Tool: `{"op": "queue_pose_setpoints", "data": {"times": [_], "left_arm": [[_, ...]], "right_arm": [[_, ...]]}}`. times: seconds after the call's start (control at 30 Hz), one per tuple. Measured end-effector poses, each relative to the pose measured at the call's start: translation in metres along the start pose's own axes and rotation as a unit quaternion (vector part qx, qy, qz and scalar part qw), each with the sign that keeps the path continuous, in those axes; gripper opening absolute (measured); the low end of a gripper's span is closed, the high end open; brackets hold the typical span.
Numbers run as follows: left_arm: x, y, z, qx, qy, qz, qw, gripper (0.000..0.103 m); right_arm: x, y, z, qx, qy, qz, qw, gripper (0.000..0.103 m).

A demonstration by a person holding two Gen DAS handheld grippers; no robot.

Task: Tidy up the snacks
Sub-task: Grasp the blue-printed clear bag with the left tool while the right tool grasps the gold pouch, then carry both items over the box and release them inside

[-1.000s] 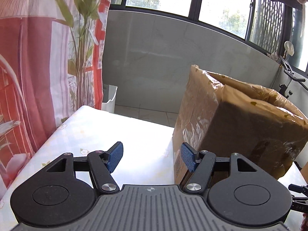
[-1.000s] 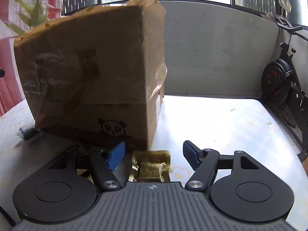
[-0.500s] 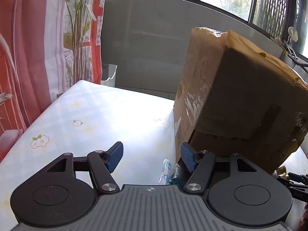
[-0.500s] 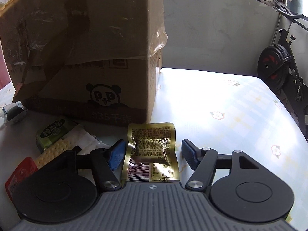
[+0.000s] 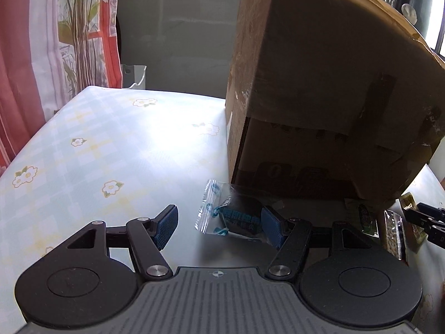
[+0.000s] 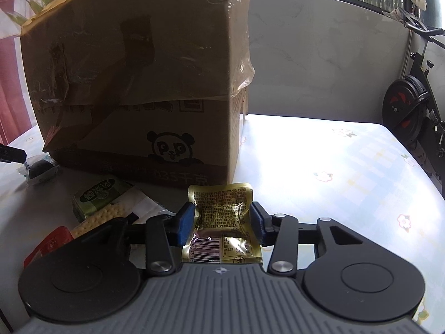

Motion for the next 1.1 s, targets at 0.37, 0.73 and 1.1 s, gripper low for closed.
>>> {"op": "queue_pose_setpoints", "data": {"times": [0.37, 0.73, 1.1], "left_arm": [[0.013, 0.035, 0.008, -0.016, -0.004, 0.001, 0.9999, 0.076], [0.017, 0.023, -0.009, -0.006, 0.013, 0.014, 0.9998, 0.048], [0.021, -0.036, -0.021, 0.017, -0.004, -0.007, 0.9998, 0.048]], "right_arm": [[0.004, -0.002, 0.000, 0.000, -0.001, 0.009, 1.000, 0.046], [0.005, 0.002, 0.003, -0.003, -0.003, 0.011, 1.000, 0.046], [0.005, -0.015, 0.001, 0.029, 0.007, 0.004, 1.000, 0.046]]}}
Point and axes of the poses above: each gripper's, at about its wrist camera, not at the fingertips, and y roughly the way its jaws point, x to its right, z to its top, the point moved 4 cm from there along y, roughly the way its jaws point, and after that the axes turned 1 degree about y, right-handed, at the moved point
